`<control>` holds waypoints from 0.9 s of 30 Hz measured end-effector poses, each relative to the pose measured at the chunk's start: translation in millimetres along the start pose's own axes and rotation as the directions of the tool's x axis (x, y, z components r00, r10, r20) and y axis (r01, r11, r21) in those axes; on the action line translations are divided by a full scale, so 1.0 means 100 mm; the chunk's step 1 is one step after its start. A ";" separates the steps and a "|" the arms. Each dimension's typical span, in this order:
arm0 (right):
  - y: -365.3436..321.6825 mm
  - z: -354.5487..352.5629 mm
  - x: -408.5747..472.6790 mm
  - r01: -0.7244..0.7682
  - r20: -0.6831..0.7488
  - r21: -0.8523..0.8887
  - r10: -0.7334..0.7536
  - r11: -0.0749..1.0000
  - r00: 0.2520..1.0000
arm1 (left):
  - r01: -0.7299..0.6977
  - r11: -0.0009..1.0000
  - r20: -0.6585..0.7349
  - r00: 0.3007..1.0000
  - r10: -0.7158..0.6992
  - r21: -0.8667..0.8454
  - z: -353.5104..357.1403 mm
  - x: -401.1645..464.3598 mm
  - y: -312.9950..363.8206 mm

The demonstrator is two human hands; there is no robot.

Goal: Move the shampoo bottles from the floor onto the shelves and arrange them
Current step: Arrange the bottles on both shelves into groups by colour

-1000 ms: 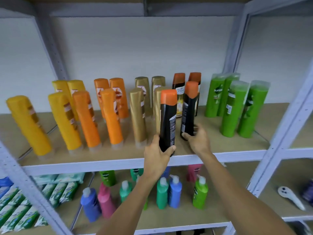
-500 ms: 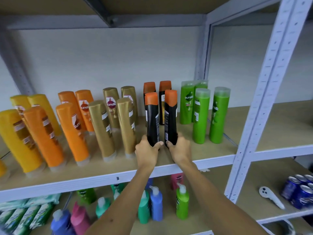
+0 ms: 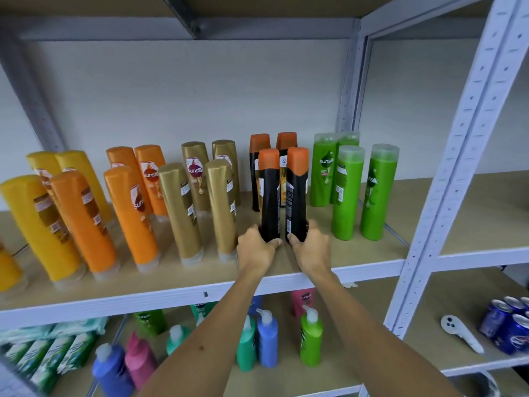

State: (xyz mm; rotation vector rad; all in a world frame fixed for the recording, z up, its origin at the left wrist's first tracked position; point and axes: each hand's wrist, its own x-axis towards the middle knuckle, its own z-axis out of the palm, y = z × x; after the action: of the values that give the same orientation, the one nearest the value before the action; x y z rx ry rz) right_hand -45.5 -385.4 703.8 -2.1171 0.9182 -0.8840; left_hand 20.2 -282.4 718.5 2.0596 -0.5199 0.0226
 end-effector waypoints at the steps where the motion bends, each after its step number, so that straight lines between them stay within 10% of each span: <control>1: 0.00 0.00 0.00 0.002 -0.002 -0.001 -0.002 1.000 1.000 | 0.002 1.000 0.001 1.000 -0.002 0.005 -0.01 0.00 0.00; 16: 0.53 -0.70 0.06 0.151 0.283 0.051 -0.159 0.987 0.946 | 0.046 0.999 -0.255 0.965 -0.051 -0.025 0.16 -0.36 0.01; 27: 1.04 -1.09 0.20 0.172 -0.156 0.187 -0.143 0.967 0.977 | -0.053 0.990 -0.013 0.999 0.051 -0.128 1.04 -0.50 0.67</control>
State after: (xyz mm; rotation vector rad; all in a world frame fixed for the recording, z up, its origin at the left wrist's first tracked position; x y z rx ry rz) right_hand -155.9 -489.6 690.5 -1.9935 0.7027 -1.1697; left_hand -69.9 -380.3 707.3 1.9200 -0.5551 0.0289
